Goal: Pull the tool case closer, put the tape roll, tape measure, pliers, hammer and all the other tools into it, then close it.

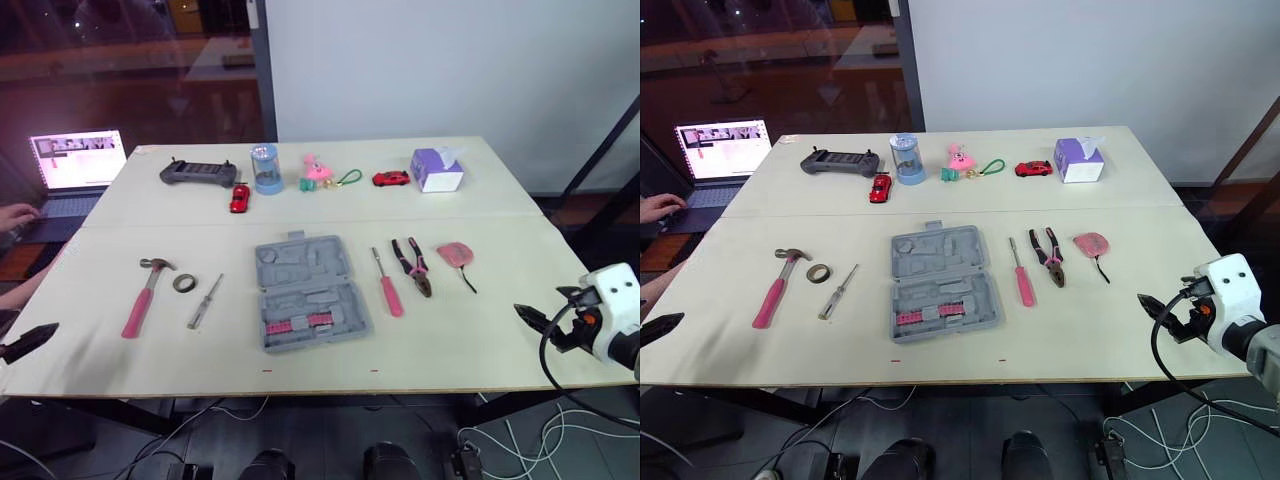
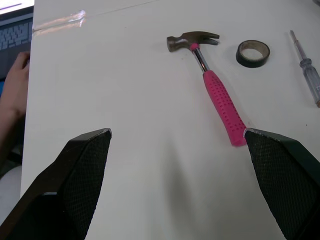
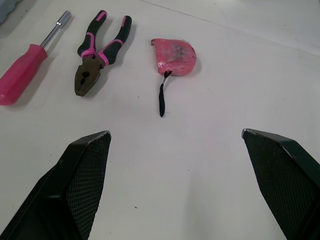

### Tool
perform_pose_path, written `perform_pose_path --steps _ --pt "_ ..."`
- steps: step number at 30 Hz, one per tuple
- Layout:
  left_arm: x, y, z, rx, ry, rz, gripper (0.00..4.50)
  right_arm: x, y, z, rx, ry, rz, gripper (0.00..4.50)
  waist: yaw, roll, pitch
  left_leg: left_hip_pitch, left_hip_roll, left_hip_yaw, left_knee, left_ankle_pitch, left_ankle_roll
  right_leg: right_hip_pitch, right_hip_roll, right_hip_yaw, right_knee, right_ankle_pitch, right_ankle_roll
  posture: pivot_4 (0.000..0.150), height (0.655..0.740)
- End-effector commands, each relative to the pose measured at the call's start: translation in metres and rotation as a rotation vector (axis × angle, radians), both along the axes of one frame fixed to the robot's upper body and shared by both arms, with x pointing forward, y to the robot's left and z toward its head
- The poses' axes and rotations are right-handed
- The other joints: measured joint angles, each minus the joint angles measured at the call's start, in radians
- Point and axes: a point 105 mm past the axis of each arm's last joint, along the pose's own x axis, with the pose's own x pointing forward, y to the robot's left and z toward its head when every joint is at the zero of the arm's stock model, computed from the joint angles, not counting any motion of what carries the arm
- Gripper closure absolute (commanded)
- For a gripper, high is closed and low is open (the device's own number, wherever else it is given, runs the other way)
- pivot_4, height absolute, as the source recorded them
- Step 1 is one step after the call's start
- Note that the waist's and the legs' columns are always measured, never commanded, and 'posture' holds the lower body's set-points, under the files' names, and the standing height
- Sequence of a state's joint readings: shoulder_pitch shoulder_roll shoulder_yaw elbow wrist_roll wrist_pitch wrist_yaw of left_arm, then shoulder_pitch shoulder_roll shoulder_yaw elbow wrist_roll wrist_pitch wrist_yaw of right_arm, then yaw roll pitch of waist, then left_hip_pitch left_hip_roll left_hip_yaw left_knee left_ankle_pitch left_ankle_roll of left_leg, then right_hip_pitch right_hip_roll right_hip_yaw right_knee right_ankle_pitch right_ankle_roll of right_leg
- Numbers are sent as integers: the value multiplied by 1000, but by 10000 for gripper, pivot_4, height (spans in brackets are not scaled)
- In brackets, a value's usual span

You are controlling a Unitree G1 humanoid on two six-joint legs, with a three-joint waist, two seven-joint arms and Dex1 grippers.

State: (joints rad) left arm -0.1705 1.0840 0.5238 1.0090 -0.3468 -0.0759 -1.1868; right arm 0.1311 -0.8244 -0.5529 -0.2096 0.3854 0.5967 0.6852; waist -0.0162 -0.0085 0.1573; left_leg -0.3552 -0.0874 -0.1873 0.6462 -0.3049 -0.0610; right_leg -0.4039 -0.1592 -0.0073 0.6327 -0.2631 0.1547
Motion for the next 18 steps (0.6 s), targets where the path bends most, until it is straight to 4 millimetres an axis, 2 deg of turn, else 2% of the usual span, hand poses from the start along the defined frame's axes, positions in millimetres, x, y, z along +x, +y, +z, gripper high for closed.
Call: perform_pose_path --steps 1,13,15,18 --pt "1 3 11 51 -14 -8 358 1 0 8 -24 -32 4 0 0 0 0 0 0 0 0 0 0 0 0 0 0 0 0 1500 7400" --pt "7 0 8 19 -19 -6 358 2 4 7 -24 -28 8 0 0 0 0 0 0 0 0 0 0 0 0 0 0 0 0 1500 7400" --pt "13 -8 3 4 -21 -33 358 6 13 8 -21 -31 35 0 0 0 0 0 0 0 0 0 0 0 0 0 0 0 0 1500 7400" --pt "35 -40 -7 -48 -54 -114 358 22 44 11 11 -55 112 0 0 1 0 0 0 0 0 0 0 0 0 1 0 0 0 1500 7400"
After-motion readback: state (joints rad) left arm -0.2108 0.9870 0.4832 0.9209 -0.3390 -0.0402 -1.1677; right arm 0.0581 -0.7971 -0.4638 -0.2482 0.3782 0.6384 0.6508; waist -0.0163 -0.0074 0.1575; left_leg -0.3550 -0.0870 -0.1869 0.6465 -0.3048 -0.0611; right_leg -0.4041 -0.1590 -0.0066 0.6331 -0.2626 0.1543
